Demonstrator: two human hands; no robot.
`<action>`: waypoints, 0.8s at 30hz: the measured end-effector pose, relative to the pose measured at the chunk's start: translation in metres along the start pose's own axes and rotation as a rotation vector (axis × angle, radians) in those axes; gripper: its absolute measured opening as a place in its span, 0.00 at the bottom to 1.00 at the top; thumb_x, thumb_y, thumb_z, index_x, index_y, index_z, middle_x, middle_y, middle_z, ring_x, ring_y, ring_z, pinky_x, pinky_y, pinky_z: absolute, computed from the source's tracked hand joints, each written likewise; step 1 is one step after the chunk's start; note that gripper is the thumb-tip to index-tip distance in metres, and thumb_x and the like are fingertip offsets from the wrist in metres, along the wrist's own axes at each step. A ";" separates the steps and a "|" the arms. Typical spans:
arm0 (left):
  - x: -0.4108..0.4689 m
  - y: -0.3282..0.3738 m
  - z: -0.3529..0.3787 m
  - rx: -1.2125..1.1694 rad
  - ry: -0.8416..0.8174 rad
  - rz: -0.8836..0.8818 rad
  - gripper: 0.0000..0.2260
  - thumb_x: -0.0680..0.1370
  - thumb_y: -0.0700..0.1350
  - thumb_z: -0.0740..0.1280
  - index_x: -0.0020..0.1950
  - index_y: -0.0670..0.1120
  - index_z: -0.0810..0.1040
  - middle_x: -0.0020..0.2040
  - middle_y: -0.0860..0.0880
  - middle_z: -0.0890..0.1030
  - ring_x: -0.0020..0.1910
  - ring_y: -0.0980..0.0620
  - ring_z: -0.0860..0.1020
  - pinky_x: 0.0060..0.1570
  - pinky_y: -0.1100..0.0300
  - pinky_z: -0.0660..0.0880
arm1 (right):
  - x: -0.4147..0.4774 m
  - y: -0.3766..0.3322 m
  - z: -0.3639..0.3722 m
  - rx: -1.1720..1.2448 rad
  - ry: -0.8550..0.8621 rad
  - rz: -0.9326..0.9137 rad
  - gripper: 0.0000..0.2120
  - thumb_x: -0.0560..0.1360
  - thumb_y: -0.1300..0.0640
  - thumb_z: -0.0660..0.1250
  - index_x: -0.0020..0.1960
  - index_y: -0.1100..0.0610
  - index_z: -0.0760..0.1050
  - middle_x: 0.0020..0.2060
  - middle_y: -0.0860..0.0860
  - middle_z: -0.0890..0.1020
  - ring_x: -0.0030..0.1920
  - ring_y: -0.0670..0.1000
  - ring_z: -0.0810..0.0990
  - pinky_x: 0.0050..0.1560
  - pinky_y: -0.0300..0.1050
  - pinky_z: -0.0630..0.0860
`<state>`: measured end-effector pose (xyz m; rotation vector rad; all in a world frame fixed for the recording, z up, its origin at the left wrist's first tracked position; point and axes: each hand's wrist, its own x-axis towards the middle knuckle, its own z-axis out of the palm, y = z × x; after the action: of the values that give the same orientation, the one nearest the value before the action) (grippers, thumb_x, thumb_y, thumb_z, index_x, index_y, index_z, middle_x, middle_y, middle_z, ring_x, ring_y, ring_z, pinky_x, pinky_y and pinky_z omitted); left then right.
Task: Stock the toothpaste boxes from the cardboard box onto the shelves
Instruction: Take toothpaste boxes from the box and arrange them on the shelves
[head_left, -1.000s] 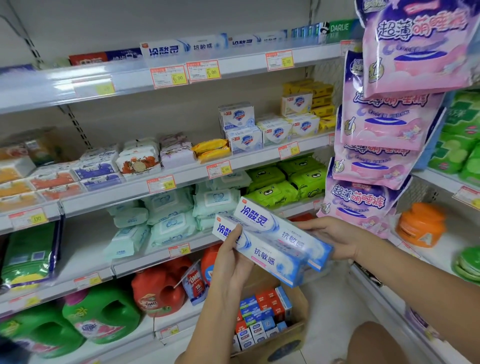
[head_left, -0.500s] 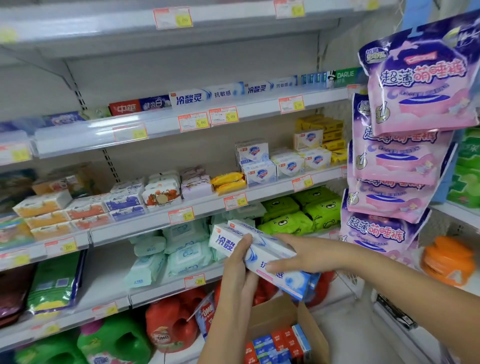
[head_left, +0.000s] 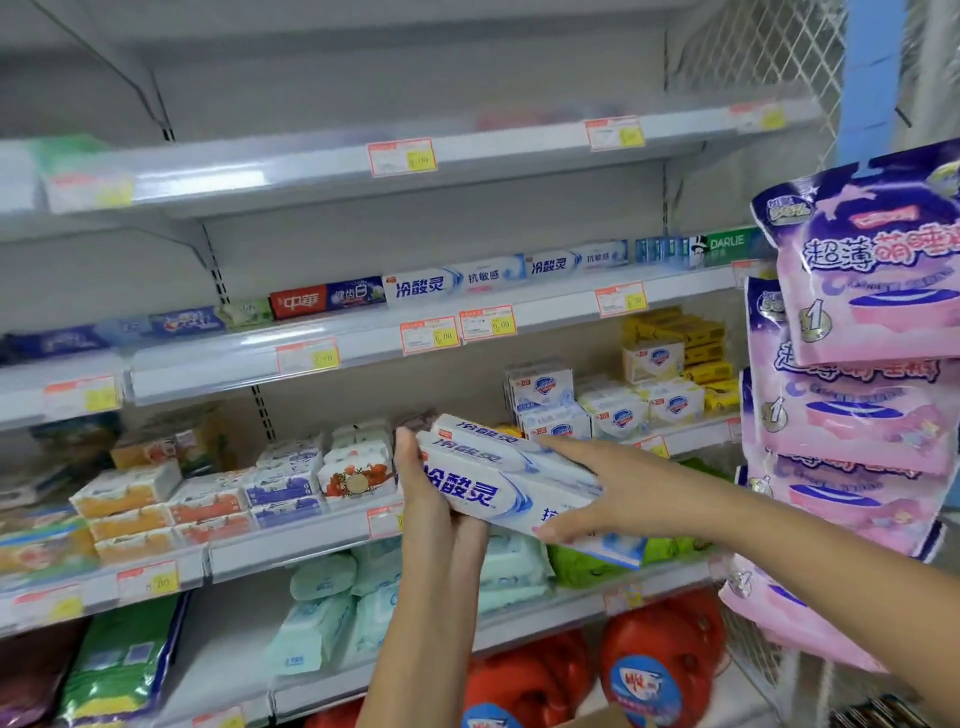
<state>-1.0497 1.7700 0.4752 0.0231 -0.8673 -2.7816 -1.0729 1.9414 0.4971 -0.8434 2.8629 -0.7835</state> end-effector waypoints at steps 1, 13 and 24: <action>0.002 0.005 0.005 -0.011 0.009 0.029 0.23 0.76 0.63 0.59 0.56 0.46 0.79 0.50 0.46 0.85 0.46 0.51 0.84 0.49 0.51 0.76 | 0.003 0.001 -0.005 -0.014 0.030 0.008 0.44 0.60 0.28 0.70 0.72 0.35 0.57 0.66 0.37 0.68 0.63 0.43 0.71 0.60 0.40 0.70; 0.057 0.040 0.071 -0.168 -0.144 0.251 0.24 0.68 0.61 0.64 0.58 0.48 0.78 0.55 0.47 0.83 0.53 0.49 0.82 0.54 0.49 0.79 | 0.051 -0.012 -0.071 -0.013 0.299 -0.101 0.49 0.53 0.27 0.66 0.71 0.34 0.56 0.58 0.36 0.67 0.57 0.37 0.69 0.54 0.34 0.69; 0.133 0.041 0.158 0.158 -0.100 -0.067 0.10 0.76 0.43 0.66 0.57 0.42 0.74 0.48 0.41 0.84 0.47 0.47 0.83 0.44 0.51 0.82 | 0.092 0.039 -0.215 -0.180 0.333 0.027 0.46 0.51 0.30 0.70 0.67 0.35 0.62 0.56 0.40 0.69 0.55 0.43 0.69 0.52 0.40 0.65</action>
<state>-1.1832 1.7964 0.6352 -0.0623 -1.1295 -2.7891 -1.2110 2.0199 0.6734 -0.7523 3.2721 -0.7341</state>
